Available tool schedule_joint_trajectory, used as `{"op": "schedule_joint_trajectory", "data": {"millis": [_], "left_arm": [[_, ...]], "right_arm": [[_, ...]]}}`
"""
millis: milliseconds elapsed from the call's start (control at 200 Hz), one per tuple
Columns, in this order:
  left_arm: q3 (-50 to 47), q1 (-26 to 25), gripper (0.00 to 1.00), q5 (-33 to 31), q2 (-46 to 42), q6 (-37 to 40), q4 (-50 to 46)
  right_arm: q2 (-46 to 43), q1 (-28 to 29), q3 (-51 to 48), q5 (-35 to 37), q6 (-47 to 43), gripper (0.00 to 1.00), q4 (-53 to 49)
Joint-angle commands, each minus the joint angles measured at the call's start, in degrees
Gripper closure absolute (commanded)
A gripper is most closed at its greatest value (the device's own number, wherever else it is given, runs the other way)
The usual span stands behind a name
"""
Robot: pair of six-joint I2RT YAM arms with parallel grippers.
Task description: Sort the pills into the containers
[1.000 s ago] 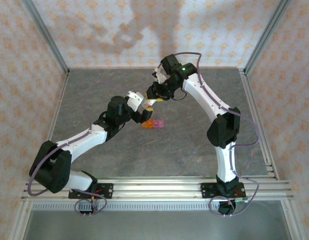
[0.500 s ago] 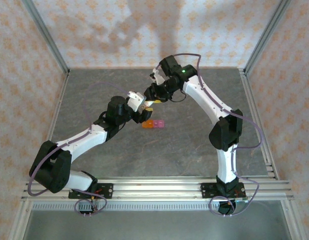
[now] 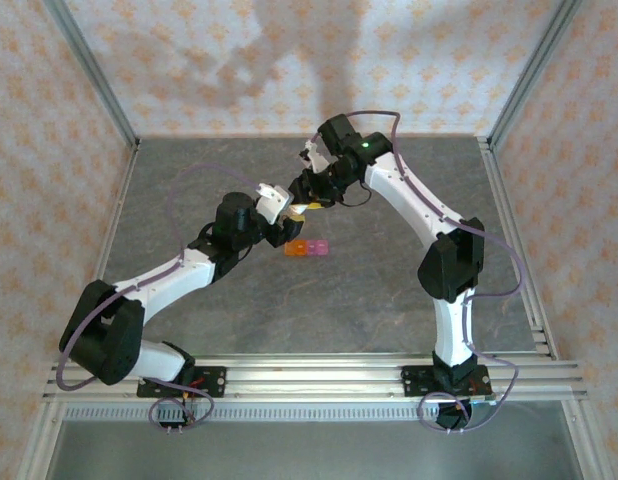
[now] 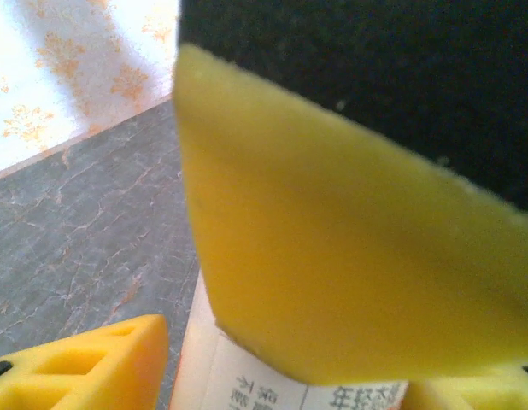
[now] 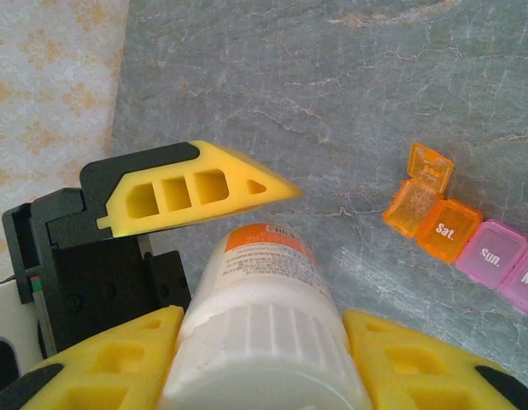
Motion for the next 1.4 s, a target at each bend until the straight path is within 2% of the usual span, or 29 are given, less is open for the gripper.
{"op": "schedule_joint_trajectory", "data": {"millis": [0,165,260,305,385,546,771,916,1096,1216,1396], "left_arm": [[1.6,-0.2,0.39,0.1,0.9,-0.4,2.2],[2.0,-0.1,0.5,0.2,1.1,-0.9,2.4],[2.3,-0.1,0.51,-0.1,1.1,-1.2,2.6],[2.2,-0.1,0.49,-0.7,1.0,-1.5,2.9],[2.1,-0.1,0.35,-1.9,0.8,-1.5,3.1],[2.1,-0.1,0.33,-2.1,0.8,-0.4,2.6],[2.3,-0.1,0.54,-0.5,0.9,0.2,1.8],[3.1,-0.1,0.74,1.4,0.6,0.2,0.5],[3.8,-0.1,0.97,2.1,0.3,-0.5,-0.9],[3.7,-0.1,1.0,1.6,-0.1,-0.9,-1.3],[3.2,-0.1,1.0,1.0,-0.2,-1.4,-1.3]], "right_arm": [[-3.0,0.6,-0.5,-1.3,0.4,0.72,0.9],[-3.3,0.6,-1.1,-1.1,0.2,0.72,0.9],[-3.5,0.6,-1.5,-1.1,0.2,0.72,0.9],[-3.4,0.6,-1.7,-1.0,0.1,0.72,0.9],[-3.5,0.7,-1.8,-1.0,0.0,0.72,0.8],[-3.4,0.6,-1.7,-1.2,-0.2,0.73,0.7],[-3.0,0.6,-1.4,-2.1,-0.2,0.73,0.2],[-2.3,0.6,-0.1,-1.9,-0.9,0.72,-1.2],[-1.9,0.5,1.8,-0.2,-0.7,0.63,-1.5],[-2.1,-0.2,1.8,0.4,0.5,0.5,-0.4],[-3.3,-1.6,0.6,0.6,2.2,0.44,1.6]]}}
